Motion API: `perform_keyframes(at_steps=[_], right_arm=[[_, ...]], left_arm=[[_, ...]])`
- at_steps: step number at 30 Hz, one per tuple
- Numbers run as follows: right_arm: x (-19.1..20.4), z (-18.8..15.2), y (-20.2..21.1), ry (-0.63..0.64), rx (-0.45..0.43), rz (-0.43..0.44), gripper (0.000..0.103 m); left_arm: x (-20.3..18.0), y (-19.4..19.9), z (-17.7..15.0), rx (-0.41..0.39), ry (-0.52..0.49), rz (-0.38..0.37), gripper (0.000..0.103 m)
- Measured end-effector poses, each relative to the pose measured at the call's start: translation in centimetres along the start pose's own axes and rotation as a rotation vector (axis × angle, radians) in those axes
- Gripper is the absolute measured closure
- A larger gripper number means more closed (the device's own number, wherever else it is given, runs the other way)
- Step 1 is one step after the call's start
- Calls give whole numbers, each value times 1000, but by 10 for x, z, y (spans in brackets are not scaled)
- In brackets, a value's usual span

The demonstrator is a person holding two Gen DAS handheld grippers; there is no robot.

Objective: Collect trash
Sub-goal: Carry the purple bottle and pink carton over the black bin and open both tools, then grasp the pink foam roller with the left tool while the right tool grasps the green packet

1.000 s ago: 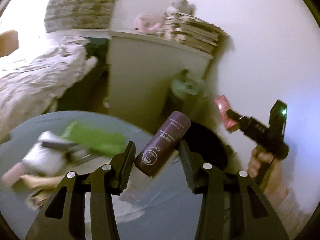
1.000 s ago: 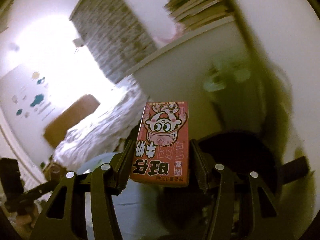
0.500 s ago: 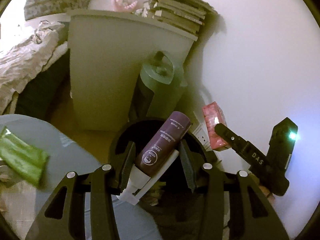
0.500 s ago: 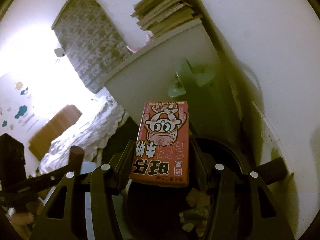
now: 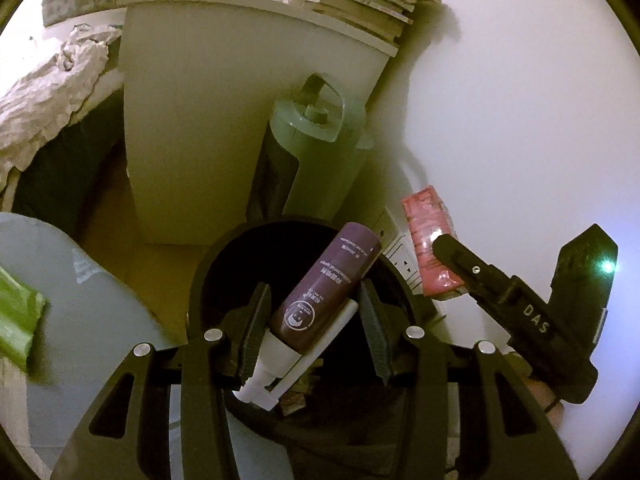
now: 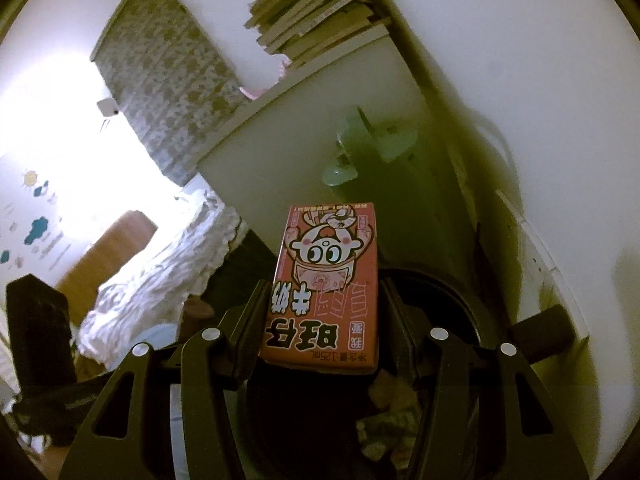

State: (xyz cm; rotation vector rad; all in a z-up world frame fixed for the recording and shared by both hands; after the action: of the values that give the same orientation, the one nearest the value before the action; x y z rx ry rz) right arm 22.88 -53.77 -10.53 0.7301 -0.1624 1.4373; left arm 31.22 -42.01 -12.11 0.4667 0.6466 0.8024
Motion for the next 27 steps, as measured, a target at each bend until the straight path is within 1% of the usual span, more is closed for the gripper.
perform_keyframes(at_steps=[9,12,13,15,16,17,19,23,27], right_arm=[[-5,-3,-2,-16,8,-17,48],[-6,-3,-3,-22,8,-21,48],[-6,-4,-3,-23,8,-24,48],[-9,-4,-3,-32,8,-37,47],[-10,-4,-4,-39,10,-40,43],[-12,-4,-3,-47,11,-40,36],[-15,-3,-2,-63,-2,-45,32],[-14,-5,-3,-51,5,-49,32],[-8,-7,-6,-20,15,-47,32]], left_arm=[[0,-12,-5,23,14,-5,58],[-1,-16,-3,25,18,-2,56],[-1,-17,-2,26,21,6,55],[0,-18,-2,26,25,10,43],[0,-16,-1,17,32,10,31],[0,-14,-1,9,36,6,29],[-2,-10,0,3,33,-3,28],[-3,1,1,-4,18,-7,28],[-1,25,2,-35,9,-10,28]])
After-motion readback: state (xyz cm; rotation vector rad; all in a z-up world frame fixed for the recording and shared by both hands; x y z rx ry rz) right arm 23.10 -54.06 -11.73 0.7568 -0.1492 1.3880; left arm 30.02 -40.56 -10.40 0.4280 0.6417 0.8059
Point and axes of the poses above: each gripper's, at about its wrist camera, not at the fingertips, and y roughly against the way its jaws point, x to its left, z to its top, the point moved 9 cm from there along -y, roughly the way its jaws point, and after that the axes turned 5 degrees about -x, right-handed, at the moved point
